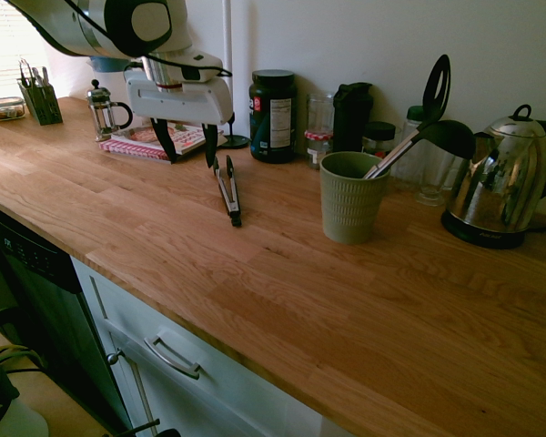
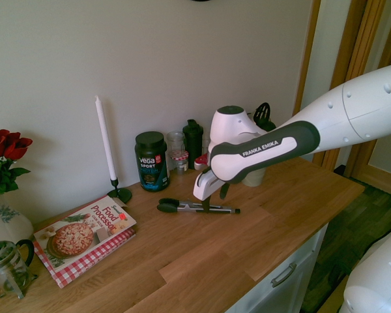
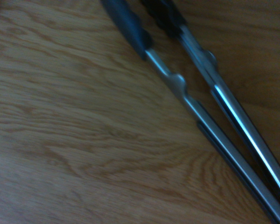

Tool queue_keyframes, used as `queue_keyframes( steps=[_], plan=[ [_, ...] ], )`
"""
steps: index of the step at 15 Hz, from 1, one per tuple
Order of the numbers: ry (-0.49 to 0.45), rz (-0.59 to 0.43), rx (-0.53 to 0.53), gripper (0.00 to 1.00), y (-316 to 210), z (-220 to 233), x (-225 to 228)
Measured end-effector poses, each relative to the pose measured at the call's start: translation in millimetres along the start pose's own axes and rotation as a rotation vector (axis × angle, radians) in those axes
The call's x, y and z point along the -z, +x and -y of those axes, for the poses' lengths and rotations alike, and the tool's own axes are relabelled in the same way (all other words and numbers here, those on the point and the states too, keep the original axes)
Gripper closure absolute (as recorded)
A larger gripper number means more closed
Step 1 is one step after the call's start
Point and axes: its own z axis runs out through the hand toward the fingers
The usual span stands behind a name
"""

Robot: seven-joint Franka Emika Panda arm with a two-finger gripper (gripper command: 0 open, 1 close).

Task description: Put the tongs back in the holder

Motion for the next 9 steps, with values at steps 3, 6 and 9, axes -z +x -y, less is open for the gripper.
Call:
queue_keyframes(
  steps=[3, 6, 9],
  plan=[
    [-0.021, 0.031, 0.167, 0.00, 8.0, 30.1, 0.8],
    [-0.038, 0.067, 0.222, 0.00, 26.3, 45.7, -27.1],
    [-0.043, 0.075, 0.245, 0.00, 35.7, 61.0, -52.2]
  ],
)
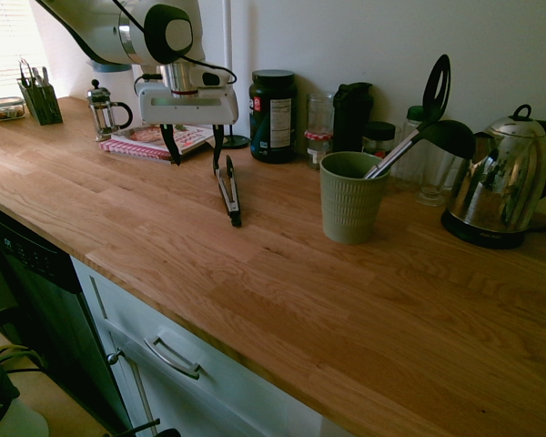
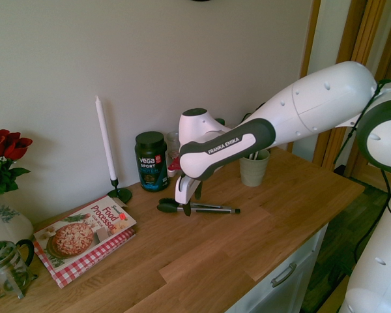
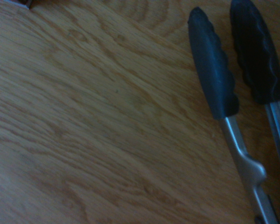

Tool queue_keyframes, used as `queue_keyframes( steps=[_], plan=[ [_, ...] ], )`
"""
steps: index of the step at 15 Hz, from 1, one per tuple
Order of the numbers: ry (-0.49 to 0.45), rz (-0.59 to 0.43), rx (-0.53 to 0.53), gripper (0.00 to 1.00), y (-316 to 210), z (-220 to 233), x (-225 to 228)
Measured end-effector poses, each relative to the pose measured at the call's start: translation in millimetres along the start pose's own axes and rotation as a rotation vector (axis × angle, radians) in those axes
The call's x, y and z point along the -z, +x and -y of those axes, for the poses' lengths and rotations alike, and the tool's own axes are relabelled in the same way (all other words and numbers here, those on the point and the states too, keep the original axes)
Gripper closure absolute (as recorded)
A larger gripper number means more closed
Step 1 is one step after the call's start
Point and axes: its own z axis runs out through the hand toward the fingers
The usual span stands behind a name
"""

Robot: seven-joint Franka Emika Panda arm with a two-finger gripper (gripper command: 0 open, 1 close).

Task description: Put the tongs back in the holder

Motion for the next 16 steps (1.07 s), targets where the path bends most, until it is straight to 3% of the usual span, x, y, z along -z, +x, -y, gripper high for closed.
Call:
queue_keyframes(
  steps=[6, 12, 16],
  plan=[
    [-0.012, -0.031, 0.017, 0.00, 27.9, 30.2, -50.4],
    [0.008, -0.079, 0.013, 0.00, 52.5, 43.2, -13.0],
    [-0.031, -0.061, 0.004, 0.00, 56.8, 30.3, -15.7]
  ],
)
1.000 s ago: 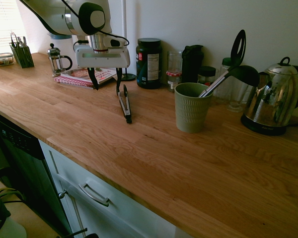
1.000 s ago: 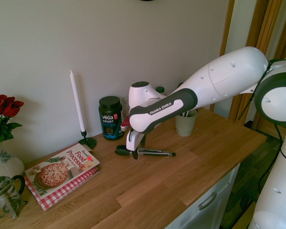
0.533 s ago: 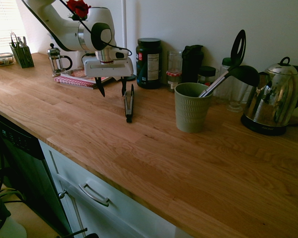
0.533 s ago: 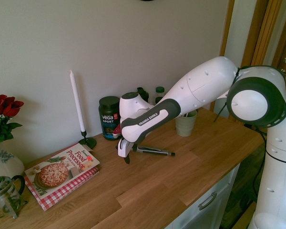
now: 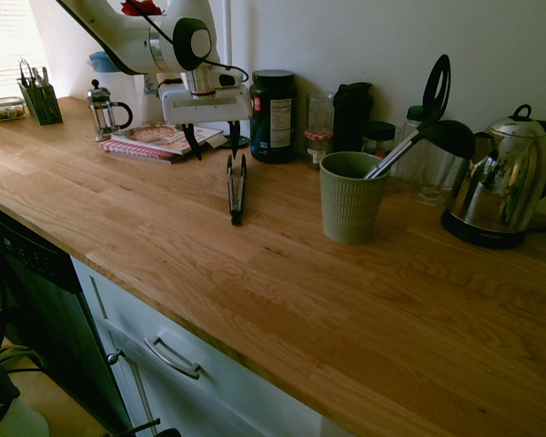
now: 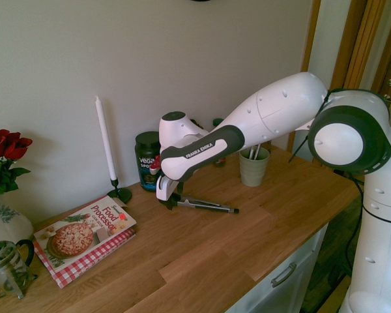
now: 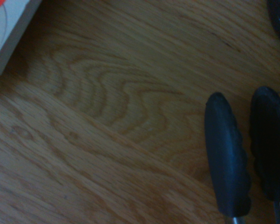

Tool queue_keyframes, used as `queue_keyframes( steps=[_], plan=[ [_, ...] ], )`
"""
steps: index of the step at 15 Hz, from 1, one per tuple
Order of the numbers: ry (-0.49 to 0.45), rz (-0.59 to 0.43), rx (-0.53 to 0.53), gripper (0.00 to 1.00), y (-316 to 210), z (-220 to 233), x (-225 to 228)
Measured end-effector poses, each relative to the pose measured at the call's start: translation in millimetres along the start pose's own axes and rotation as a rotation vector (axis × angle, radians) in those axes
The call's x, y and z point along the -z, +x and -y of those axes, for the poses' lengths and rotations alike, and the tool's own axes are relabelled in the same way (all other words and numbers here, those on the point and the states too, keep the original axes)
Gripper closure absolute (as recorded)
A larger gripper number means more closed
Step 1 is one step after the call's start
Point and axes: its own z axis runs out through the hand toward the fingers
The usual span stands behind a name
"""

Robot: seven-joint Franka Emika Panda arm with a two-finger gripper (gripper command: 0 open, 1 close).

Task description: Put the tongs back in the holder

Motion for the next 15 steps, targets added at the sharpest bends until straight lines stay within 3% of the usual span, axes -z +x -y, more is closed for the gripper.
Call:
queue_keyframes(
  steps=[6, 7, 15],
  plan=[
    [-0.031, 0.045, -0.026, 0.00, -5.4, -13.5, -35.4],
    [-0.032, 0.045, -0.033, 1.00, -3.1, -16.9, -40.8],
    [-0.038, 0.042, -0.049, 1.00, 8.8, -25.3, -47.9]
  ],
)
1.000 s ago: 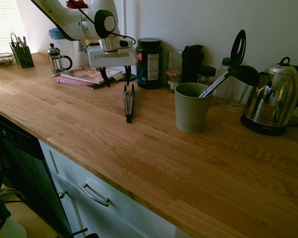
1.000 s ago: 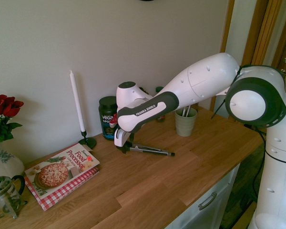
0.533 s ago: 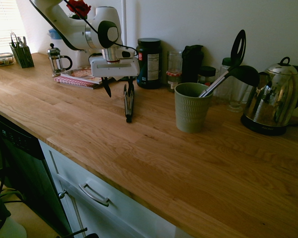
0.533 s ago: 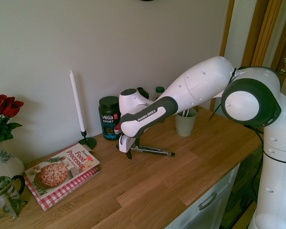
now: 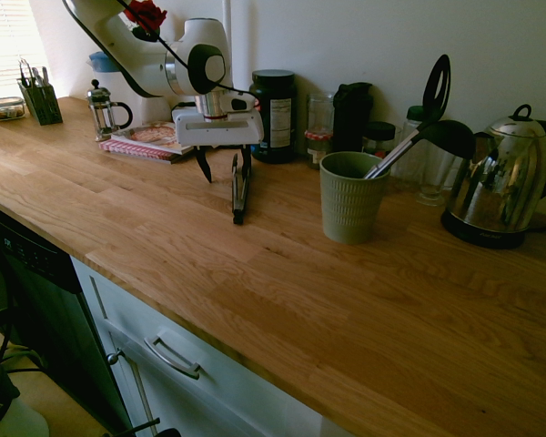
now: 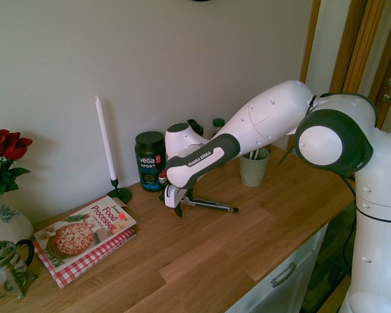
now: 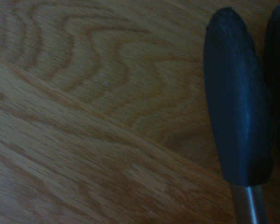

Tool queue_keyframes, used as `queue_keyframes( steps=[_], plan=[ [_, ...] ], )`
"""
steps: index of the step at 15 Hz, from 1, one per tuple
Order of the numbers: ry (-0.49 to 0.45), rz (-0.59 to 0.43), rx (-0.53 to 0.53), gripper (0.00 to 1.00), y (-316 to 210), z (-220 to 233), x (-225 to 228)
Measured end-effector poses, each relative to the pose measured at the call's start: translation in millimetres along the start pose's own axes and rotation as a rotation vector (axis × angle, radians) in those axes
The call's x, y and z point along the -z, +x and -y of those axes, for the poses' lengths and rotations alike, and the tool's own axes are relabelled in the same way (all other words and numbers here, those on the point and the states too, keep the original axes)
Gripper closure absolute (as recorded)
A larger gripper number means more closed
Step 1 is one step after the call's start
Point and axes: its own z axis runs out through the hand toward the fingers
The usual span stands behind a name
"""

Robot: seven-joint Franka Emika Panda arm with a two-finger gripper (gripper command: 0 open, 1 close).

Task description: Put the tongs back in the holder

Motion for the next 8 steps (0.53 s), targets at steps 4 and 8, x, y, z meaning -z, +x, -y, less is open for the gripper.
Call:
queue_keyframes(
  steps=[4, 8],
  plan=[
    [0.002, -0.004, -0.001, 1.00, 3.5, 1.0, 0.3],
    [0.001, -0.003, -0.001, 1.00, 3.5, 0.9, -1.1]
  ],
)
